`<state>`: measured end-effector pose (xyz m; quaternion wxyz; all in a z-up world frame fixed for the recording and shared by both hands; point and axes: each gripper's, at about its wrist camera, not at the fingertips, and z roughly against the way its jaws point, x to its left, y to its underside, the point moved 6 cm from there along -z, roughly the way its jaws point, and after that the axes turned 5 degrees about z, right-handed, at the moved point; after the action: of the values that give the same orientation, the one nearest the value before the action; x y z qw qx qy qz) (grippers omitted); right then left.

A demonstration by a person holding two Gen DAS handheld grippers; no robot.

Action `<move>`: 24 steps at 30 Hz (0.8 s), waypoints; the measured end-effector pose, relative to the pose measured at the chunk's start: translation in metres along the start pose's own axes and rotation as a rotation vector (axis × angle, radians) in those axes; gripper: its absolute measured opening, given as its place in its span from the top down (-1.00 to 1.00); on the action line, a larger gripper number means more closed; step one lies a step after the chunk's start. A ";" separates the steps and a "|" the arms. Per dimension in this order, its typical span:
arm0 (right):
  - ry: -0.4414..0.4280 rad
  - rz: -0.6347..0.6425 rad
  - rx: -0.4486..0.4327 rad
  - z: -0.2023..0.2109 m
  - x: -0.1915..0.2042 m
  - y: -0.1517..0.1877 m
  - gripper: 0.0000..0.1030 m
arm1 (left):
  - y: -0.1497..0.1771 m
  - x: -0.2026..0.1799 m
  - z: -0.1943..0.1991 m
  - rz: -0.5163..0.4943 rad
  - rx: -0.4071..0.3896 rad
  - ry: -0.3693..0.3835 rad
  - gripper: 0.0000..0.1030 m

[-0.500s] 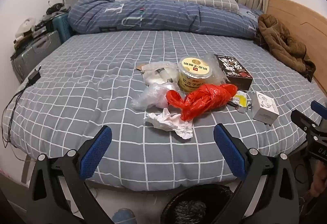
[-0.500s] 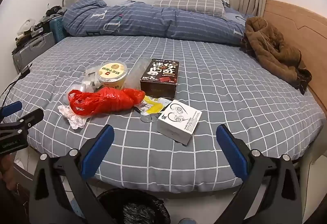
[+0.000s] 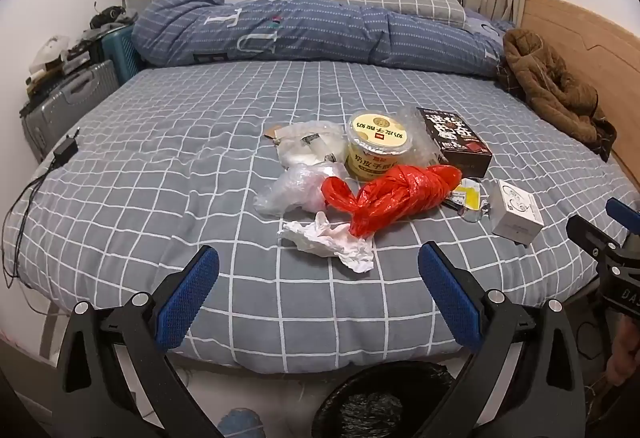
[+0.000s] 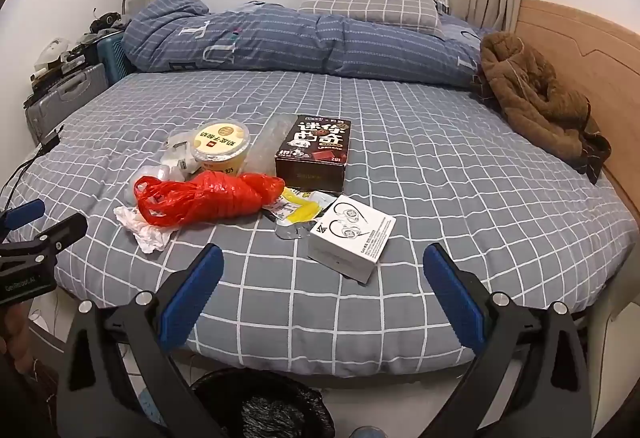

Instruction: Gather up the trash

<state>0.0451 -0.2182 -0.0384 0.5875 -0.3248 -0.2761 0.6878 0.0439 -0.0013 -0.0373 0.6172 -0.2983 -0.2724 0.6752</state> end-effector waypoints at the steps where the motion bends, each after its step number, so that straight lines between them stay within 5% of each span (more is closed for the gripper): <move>1: -0.001 -0.001 0.003 0.000 -0.003 -0.001 -0.85 | 0.000 0.000 0.000 0.001 -0.002 0.001 -0.89; 24: -0.004 -0.005 0.007 -0.001 -0.003 0.000 -0.85 | 0.002 -0.002 -0.003 -0.002 -0.002 -0.002 -0.89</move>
<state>0.0458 -0.2211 -0.0386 0.5899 -0.3205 -0.2758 0.6880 0.0452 -0.0037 -0.0408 0.6173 -0.2981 -0.2738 0.6746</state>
